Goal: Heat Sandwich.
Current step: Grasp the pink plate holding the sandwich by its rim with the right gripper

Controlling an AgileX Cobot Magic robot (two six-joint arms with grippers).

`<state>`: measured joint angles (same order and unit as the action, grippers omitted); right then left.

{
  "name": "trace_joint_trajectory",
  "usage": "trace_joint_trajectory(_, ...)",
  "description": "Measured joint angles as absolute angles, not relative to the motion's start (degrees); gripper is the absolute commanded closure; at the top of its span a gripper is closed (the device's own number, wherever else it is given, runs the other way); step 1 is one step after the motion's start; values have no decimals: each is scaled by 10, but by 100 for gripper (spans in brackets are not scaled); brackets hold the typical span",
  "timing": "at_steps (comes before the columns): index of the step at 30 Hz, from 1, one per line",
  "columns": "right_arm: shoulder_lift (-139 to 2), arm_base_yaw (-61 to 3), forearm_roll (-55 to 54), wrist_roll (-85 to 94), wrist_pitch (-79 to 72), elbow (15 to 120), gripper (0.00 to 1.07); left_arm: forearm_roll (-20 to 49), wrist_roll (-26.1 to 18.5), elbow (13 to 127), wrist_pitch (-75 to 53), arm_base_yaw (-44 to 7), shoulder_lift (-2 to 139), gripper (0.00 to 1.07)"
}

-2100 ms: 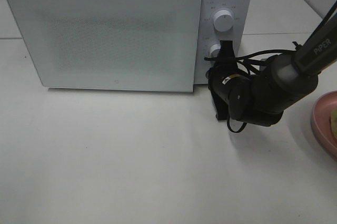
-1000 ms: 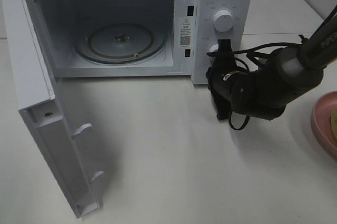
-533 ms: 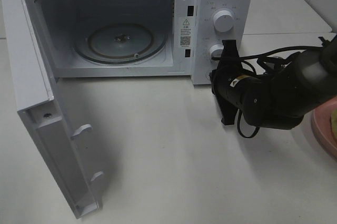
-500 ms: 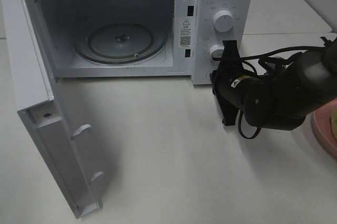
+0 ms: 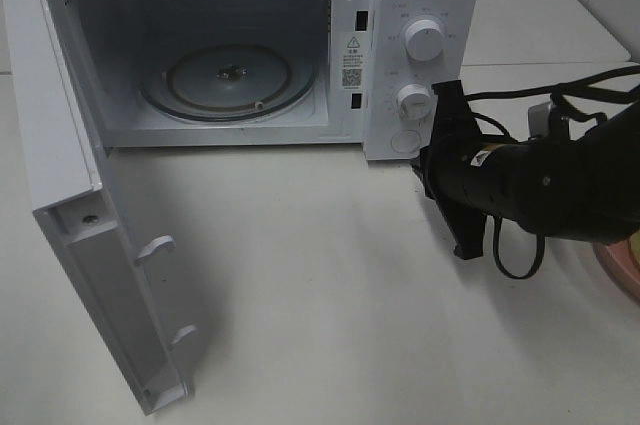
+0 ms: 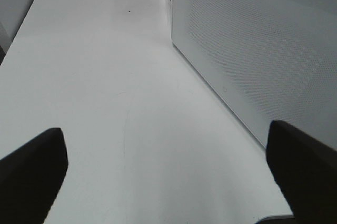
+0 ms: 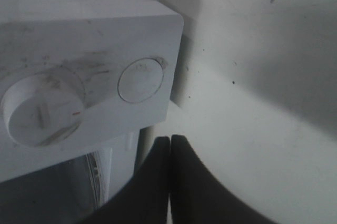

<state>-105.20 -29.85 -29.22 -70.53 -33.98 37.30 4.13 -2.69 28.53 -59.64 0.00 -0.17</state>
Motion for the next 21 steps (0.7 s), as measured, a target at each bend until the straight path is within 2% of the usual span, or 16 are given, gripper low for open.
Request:
trace_joint_trajectory(8,-991,-297,-264,-538,-204,371,103,41,-27,285,-596,0,-2,9)
trace_joint_trajectory(21,-893,-257,-53,-347,46,372,100,41,-27,285,-596,0,-2,9)
